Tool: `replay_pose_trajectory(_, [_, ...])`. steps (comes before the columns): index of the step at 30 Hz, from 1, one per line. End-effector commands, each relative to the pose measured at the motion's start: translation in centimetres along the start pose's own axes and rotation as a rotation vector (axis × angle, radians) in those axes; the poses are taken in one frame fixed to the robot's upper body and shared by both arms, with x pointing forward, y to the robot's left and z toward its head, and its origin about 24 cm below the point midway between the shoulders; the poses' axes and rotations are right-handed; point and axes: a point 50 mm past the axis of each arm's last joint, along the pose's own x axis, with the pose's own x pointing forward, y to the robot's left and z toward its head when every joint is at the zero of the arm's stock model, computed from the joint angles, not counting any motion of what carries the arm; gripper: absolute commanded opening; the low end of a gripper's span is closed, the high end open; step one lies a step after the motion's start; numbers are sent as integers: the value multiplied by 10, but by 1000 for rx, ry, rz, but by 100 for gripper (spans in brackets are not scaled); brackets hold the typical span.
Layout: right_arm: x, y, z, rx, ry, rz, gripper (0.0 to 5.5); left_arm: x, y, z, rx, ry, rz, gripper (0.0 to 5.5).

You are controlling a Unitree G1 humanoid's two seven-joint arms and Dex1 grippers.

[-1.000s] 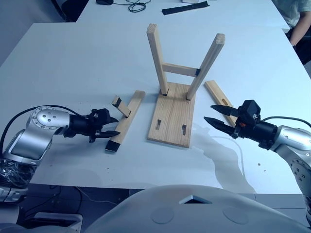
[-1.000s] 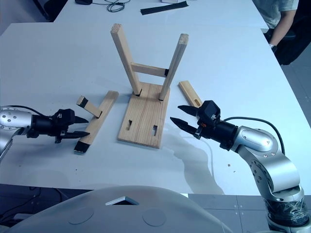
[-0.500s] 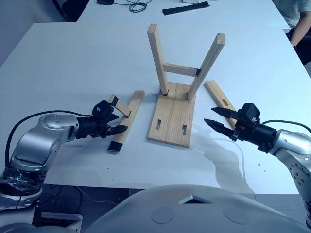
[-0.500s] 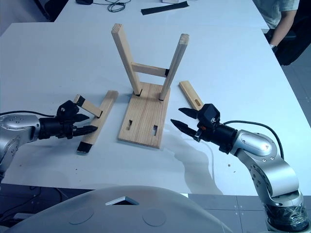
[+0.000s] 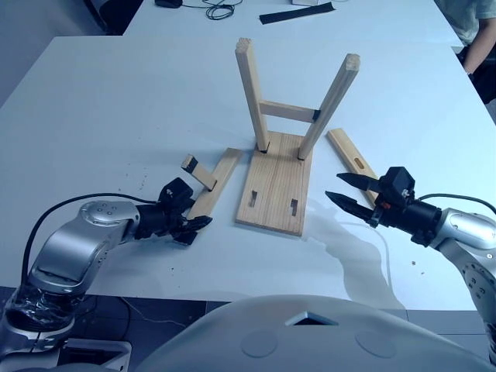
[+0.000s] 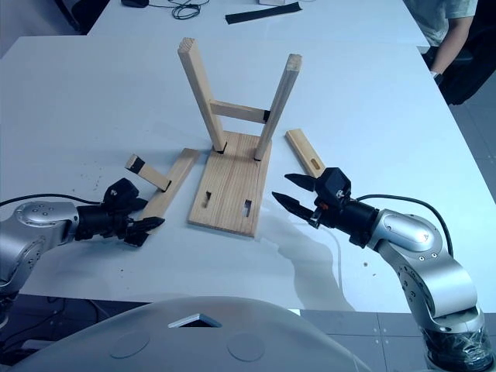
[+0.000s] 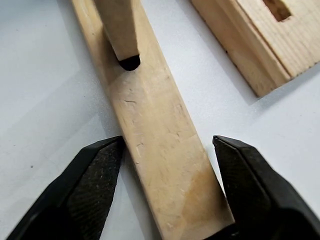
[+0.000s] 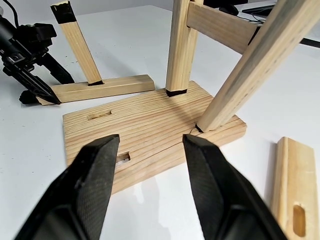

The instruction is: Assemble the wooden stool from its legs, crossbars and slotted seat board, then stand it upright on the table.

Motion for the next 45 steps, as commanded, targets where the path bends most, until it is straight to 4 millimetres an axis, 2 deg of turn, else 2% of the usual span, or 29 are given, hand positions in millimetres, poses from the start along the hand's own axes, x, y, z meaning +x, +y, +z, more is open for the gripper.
replay_pose_trajectory(1, [1, 1, 1, -19, 2, -3, 231, 12, 3, -8, -50, 14, 38, 307])
replay_pose_trajectory(6, [2, 3, 0, -17, 6, 8, 231, 16, 0, -14, -79, 6, 3, 234])
replay_pose_trajectory(10, [2, 2, 0, -17, 6, 8, 231, 18, -1, -21, -93, 6, -18, 203])
replay_pose_trajectory(17, [2, 0, -1, -22, 13, 12, 231, 21, 9, -26, -117, -50, -5, 202])
replay_pose_trajectory(20, [2, -1, -2, -27, 15, 16, 231, 18, 25, -15, -115, -119, 54, 202])
replay_pose_trajectory(26, [3, -8, 1, -49, 20, 28, 231, -1, 63, 27, -113, -345, 189, 202])
replay_pose_trajectory(30, [4, -12, 2, -60, 22, 39, 231, -15, 69, 59, -101, -546, 206, 202])
replay_pose_trajectory(33, [5, -15, 4, -69, 20, 47, 231, -32, 61, 85, -97, -738, 129, 202])
replay_pose_trajectory(37, [4, -20, 14, -83, -22, 72, 231, -68, 36, 111, -39, -962, -124, 202])
replay_pose_trajectory(40, [1, -26, 35, -59, -128, 102, 231, -93, 17, 122, 48, -1057, -304, 202])
replay_pose_trajectory(42, [-1, -31, 50, -36, -197, 124, 231, -103, 8, 126, 73, -1100, -387, 202])
replay_pose_trajectory(44, [-3, -34, 66, -23, -263, 149, 231, -105, -3, 130, 93, -1107, -485, 202])
replay_pose_trajectory(45, [-5, -34, 73, -19, -297, 159, 252, -102, -10, 132, 99, -1097, -536, 202])
